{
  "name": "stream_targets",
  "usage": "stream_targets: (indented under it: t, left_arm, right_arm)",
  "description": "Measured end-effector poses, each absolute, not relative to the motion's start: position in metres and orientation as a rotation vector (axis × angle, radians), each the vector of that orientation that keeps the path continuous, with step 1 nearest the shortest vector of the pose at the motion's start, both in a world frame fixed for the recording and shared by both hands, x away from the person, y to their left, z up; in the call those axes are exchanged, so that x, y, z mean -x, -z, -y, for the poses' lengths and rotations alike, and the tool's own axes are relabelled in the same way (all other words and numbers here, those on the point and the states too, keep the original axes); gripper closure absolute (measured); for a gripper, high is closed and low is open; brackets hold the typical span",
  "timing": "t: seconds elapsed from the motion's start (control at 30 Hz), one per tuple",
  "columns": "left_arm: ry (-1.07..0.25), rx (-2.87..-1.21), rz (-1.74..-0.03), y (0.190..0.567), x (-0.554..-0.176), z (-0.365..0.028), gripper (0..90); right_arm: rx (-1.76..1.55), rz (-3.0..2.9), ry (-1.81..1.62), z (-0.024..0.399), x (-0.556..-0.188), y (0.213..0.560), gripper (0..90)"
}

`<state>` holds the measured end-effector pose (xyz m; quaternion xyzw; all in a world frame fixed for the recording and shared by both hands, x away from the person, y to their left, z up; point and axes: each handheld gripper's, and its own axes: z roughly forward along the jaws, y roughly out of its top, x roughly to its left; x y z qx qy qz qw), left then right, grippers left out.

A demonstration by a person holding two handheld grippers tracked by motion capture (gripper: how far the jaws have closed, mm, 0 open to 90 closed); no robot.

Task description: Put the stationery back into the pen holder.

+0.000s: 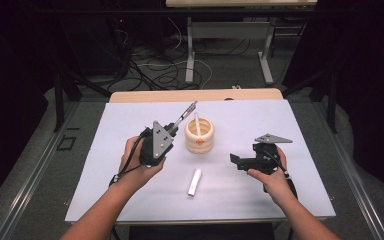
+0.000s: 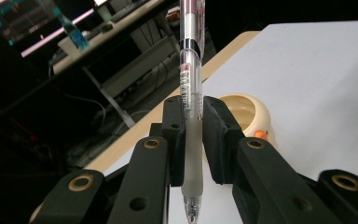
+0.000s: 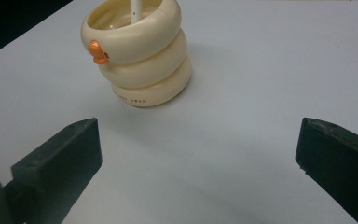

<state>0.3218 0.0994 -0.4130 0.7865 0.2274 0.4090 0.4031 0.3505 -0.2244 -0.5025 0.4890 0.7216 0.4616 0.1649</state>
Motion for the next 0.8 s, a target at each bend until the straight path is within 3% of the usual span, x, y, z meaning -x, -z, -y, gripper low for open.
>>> stream_targets:
  t: [0.2, 0.8]
  left_arm:
    - [-1.147, -2.066, -0.404, 0.418, -0.312, -0.086, 80.1]
    - [-1.196, -2.303, -0.089, 0.427, -0.297, -0.061, 80.2]
  right_arm:
    - [-1.391, -2.055, -1.315, 0.225, -0.351, 0.502, 0.0]
    - [-1.385, -2.057, -1.31, 0.224, -0.351, 0.502, 0.1]
